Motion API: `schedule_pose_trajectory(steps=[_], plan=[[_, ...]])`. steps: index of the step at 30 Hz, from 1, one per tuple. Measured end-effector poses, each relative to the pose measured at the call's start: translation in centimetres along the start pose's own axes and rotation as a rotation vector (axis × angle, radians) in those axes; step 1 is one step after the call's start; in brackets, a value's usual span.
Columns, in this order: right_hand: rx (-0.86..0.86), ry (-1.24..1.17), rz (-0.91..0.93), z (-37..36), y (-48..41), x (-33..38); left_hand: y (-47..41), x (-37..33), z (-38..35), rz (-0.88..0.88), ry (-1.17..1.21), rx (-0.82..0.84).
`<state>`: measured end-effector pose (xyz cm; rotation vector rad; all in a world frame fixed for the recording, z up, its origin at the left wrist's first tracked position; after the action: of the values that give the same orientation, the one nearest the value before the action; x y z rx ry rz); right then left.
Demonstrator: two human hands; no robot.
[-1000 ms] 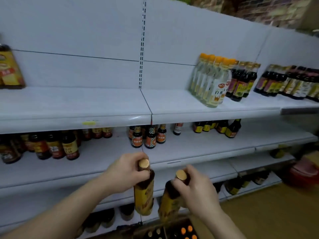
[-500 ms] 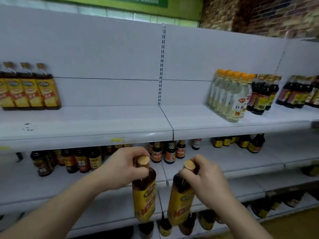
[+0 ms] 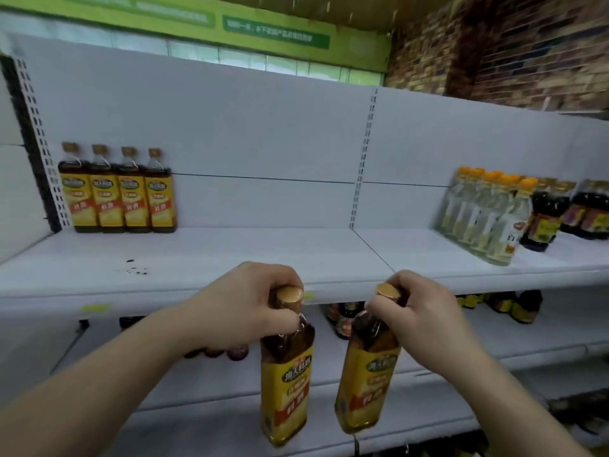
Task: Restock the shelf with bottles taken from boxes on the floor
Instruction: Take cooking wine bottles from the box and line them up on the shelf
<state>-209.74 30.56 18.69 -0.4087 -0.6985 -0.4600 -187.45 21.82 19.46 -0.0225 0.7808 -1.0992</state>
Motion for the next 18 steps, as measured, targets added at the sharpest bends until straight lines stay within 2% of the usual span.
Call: schedule_pose_trajectory(steps=[8,18], plan=[[-0.011,-0.016,0.043,-3.8,1.4,10.6,5.7,2.3,9.2,-0.039,-0.054,-0.018],[0.023,-0.055,0.186,-7.4,-0.8,22.9,10.3,4.9,19.9,0.015,-0.065,-0.123]])
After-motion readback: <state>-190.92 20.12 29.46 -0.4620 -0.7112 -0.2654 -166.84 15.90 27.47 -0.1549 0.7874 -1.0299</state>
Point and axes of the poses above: each hand's wrist, its own y-axis away from the middle knuckle, its own z-axis out of the back of the hand, x = y × z, the point moved 6 cm from there along -y, towards the middle knuckle, and after that the axes turned 13 degrees about -z, right-handed, at the moved point
